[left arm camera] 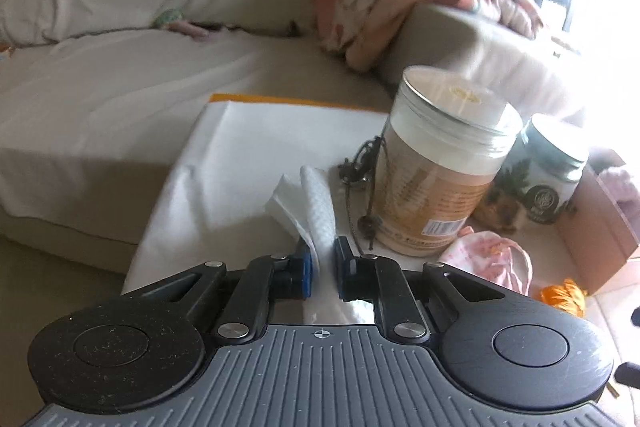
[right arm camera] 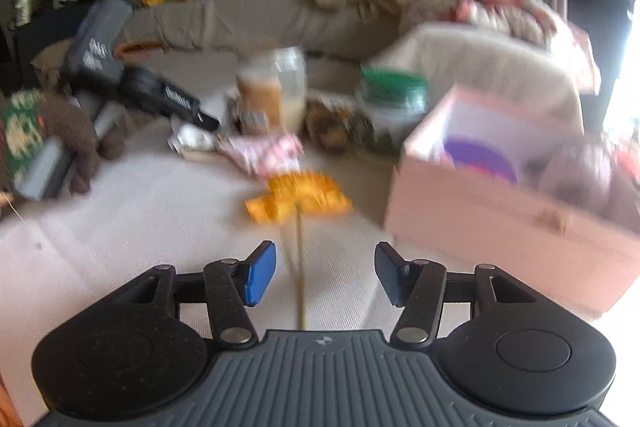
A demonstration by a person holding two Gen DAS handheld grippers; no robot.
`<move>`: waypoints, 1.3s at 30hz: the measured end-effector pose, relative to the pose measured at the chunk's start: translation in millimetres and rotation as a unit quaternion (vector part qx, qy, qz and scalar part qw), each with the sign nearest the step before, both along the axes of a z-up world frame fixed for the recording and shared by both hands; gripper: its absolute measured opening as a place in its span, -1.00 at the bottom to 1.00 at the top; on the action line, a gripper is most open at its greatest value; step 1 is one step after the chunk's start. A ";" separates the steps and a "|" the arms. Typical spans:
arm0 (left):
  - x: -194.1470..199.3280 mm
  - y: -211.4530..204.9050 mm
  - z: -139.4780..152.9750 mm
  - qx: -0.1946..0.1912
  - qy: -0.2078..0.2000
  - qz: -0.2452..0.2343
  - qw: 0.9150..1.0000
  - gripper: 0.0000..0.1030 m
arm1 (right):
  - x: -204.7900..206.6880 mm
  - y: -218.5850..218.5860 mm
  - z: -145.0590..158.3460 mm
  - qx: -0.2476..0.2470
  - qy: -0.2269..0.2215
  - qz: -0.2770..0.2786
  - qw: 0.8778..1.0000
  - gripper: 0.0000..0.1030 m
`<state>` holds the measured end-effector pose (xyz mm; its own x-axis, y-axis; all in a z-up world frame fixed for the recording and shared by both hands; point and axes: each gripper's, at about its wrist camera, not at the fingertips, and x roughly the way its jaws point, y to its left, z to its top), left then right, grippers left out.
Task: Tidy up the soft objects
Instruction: 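Grasp the white tissue with the left tool, then lift the white tissue with the left tool while the right tool grasps the silver comb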
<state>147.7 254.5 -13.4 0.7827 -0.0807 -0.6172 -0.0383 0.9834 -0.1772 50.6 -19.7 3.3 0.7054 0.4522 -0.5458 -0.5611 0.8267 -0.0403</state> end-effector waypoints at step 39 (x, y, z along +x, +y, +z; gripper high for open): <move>-110.7 50.8 23.6 -0.093 -0.045 -0.009 0.995 -0.74 | 61.0 141.6 12.7 -0.026 0.049 0.131 0.990 -0.04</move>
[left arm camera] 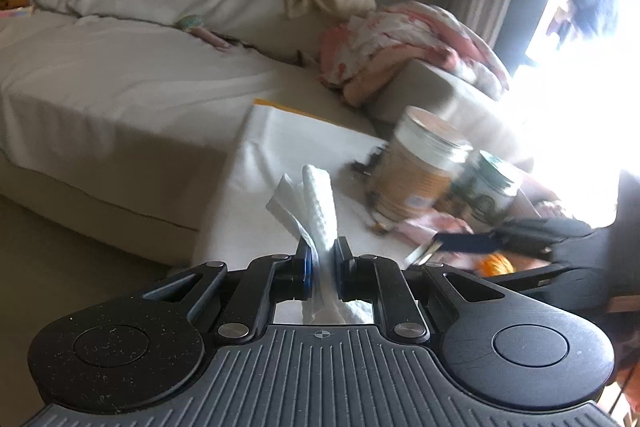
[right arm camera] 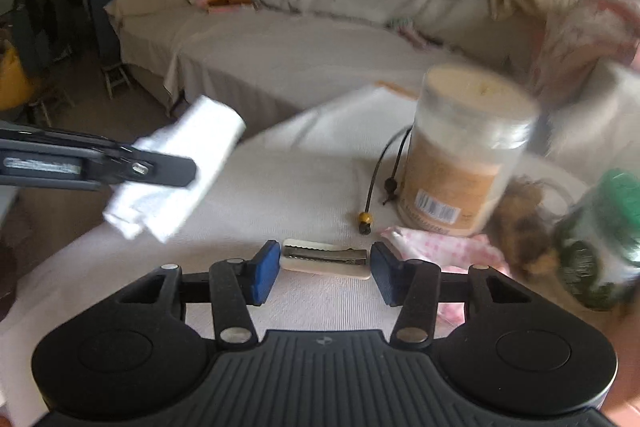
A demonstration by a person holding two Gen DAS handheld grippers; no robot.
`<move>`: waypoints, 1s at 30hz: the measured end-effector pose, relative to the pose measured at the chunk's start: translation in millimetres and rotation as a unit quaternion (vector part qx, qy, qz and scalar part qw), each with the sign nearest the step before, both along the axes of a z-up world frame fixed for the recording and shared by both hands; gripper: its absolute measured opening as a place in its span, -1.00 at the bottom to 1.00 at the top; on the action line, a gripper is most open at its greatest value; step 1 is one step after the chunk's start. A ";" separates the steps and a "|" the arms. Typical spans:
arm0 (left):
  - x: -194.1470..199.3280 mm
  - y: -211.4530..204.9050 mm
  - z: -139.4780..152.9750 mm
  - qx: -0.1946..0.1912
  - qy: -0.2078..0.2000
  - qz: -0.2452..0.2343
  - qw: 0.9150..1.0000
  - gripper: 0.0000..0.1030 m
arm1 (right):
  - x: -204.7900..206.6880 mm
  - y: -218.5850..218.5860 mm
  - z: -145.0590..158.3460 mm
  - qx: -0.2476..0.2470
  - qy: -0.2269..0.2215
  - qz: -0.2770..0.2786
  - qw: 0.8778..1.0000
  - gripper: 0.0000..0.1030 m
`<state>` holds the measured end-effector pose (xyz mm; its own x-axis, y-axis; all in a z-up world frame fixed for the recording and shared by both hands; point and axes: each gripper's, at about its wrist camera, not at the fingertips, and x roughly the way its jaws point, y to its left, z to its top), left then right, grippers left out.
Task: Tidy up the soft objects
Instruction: 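Lift the white tissue with the left tool while the right tool grasps the silver comb, then carry the tissue and comb over the pink box and open both tools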
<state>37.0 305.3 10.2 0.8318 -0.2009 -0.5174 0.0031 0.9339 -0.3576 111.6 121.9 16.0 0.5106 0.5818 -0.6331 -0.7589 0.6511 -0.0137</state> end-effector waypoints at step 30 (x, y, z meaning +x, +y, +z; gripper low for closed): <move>200.1 -305.0 28.1 -0.061 0.076 -0.267 0.959 -0.52 | -57.4 -309.8 37.3 0.022 -0.112 -0.296 0.948 -0.04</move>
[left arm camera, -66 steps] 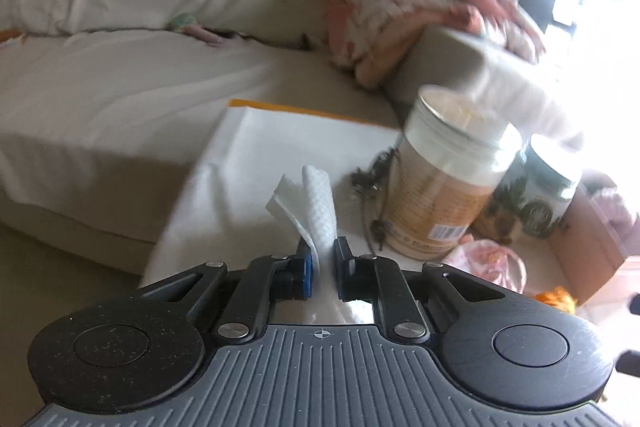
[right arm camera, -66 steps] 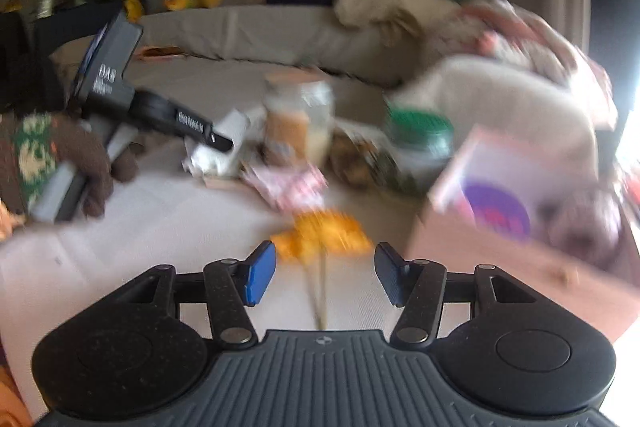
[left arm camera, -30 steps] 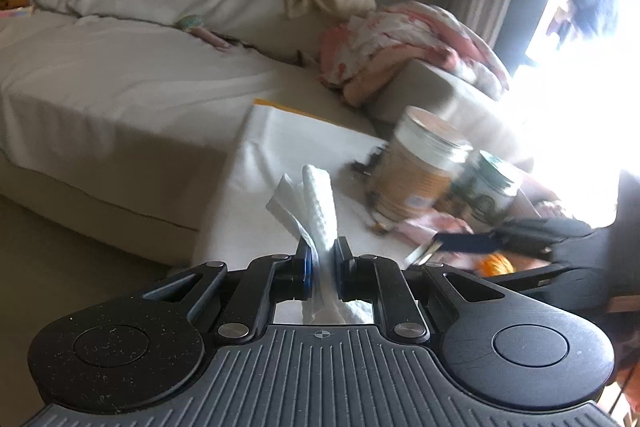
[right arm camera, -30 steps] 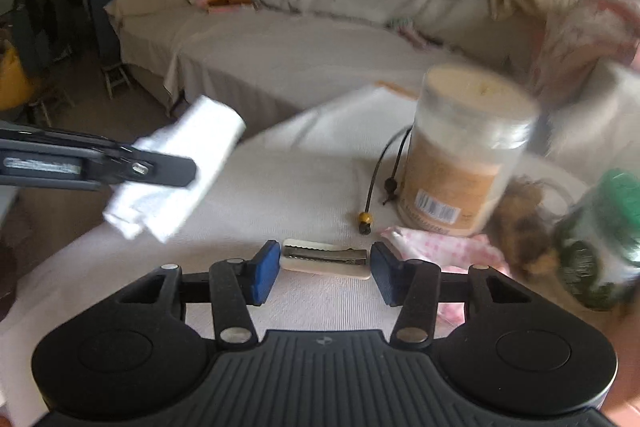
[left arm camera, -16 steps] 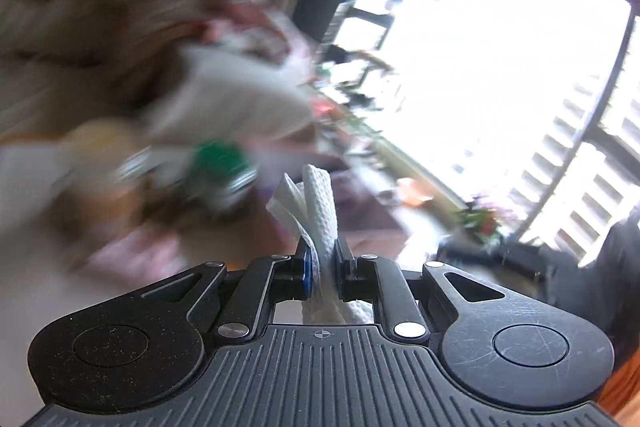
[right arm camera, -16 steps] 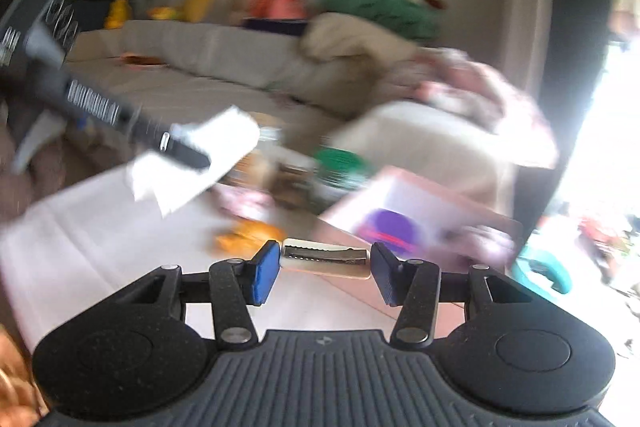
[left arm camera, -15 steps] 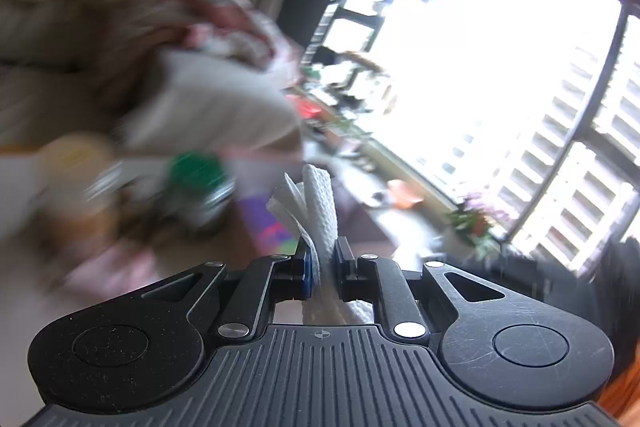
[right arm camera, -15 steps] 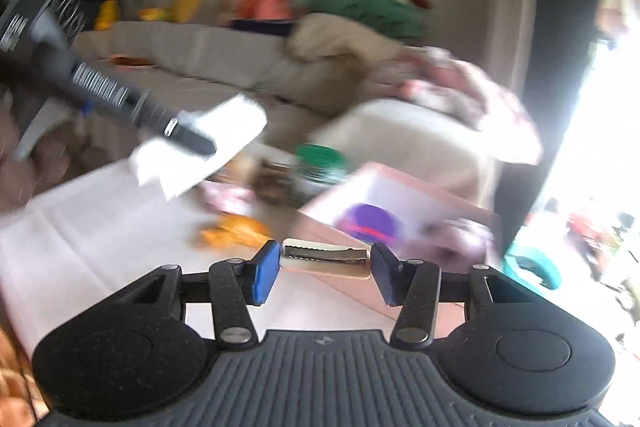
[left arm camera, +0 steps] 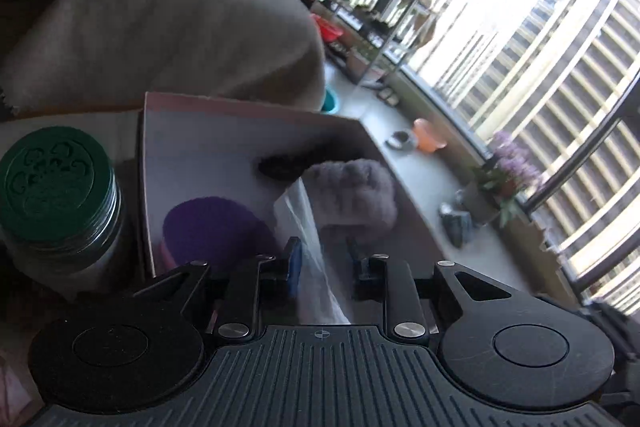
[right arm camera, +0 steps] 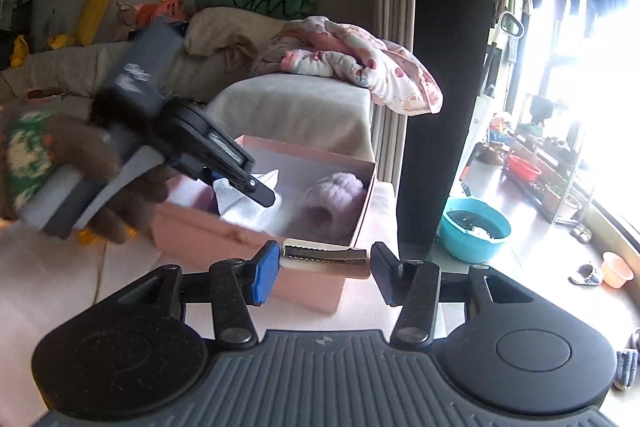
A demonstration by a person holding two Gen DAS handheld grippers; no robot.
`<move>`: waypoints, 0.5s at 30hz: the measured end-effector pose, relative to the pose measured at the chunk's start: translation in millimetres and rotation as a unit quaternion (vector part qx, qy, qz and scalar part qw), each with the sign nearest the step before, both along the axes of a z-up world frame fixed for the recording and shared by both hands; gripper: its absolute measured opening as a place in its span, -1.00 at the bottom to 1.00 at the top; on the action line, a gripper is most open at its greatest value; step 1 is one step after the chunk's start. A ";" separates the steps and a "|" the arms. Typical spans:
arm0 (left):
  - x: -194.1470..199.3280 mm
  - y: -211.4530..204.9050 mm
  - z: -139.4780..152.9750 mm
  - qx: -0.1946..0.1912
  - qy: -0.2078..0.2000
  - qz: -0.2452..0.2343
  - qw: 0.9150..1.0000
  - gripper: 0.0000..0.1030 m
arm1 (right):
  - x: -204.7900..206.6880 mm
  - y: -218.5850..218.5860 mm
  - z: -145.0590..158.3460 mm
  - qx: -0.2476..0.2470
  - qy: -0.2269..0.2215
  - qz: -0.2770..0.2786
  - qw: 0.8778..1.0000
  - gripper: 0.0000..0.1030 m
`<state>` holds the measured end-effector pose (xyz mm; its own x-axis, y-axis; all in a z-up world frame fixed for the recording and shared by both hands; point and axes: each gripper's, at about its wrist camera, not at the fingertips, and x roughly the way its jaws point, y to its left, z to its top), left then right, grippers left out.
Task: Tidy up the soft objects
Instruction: 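Carry the tissue and comb over the pink box and open both tools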
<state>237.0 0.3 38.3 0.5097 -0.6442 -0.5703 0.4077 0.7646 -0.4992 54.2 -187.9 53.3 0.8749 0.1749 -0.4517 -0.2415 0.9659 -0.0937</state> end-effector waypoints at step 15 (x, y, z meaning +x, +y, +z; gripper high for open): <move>-102.8 145.4 24.3 0.022 -0.104 0.135 0.985 -0.52 | 127.6 29.5 17.8 0.090 0.118 -0.009 0.989 0.01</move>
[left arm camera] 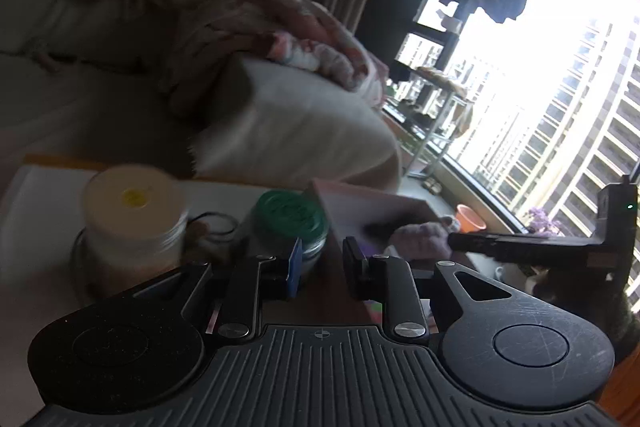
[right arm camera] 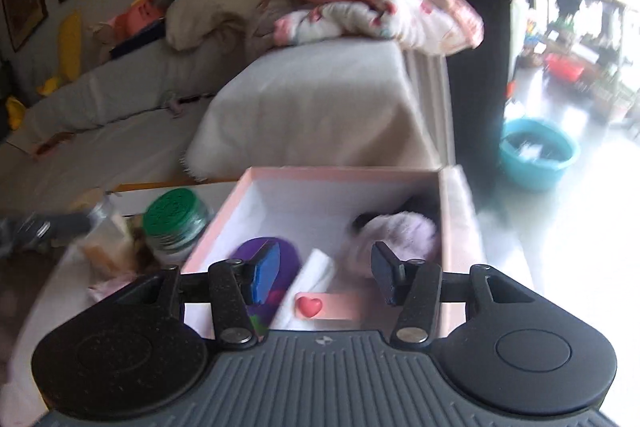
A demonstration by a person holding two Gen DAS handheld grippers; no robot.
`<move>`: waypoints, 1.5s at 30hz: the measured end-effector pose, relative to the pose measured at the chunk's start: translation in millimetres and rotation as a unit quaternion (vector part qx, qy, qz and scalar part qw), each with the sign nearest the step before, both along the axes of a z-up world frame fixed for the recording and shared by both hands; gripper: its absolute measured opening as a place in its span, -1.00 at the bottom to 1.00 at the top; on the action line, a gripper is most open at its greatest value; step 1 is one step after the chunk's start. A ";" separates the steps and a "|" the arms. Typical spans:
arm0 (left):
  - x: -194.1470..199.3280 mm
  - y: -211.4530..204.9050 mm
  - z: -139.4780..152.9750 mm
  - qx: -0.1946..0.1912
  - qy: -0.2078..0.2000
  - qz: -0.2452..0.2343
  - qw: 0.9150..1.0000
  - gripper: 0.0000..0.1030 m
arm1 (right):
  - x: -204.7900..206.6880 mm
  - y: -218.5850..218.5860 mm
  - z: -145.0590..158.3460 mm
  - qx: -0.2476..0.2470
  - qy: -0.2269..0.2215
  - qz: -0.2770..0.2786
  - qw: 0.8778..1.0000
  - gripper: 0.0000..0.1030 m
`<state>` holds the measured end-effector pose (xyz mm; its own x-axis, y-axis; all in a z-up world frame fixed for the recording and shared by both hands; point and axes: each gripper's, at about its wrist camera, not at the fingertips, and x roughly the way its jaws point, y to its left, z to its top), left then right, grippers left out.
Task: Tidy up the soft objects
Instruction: 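Carry the tissue and comb over the pink box and open both tools, then grasp the pink checkered cloth with the right tool while the left tool reaches toward the orange flower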
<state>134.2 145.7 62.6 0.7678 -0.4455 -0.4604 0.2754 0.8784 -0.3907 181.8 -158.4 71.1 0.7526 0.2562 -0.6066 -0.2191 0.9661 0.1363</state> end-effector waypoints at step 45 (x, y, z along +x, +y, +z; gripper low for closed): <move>-58.4 76.1 -52.6 0.003 0.036 0.083 0.996 -0.52 | -93.7 164.5 -35.7 -0.118 -0.060 0.199 0.971 -0.89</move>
<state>75.9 221.8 10.0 0.7957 -0.3119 -0.5192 0.0966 0.9116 -0.3995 88.1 6.1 35.4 0.6911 0.4060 -0.5980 -0.5826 0.8025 -0.1285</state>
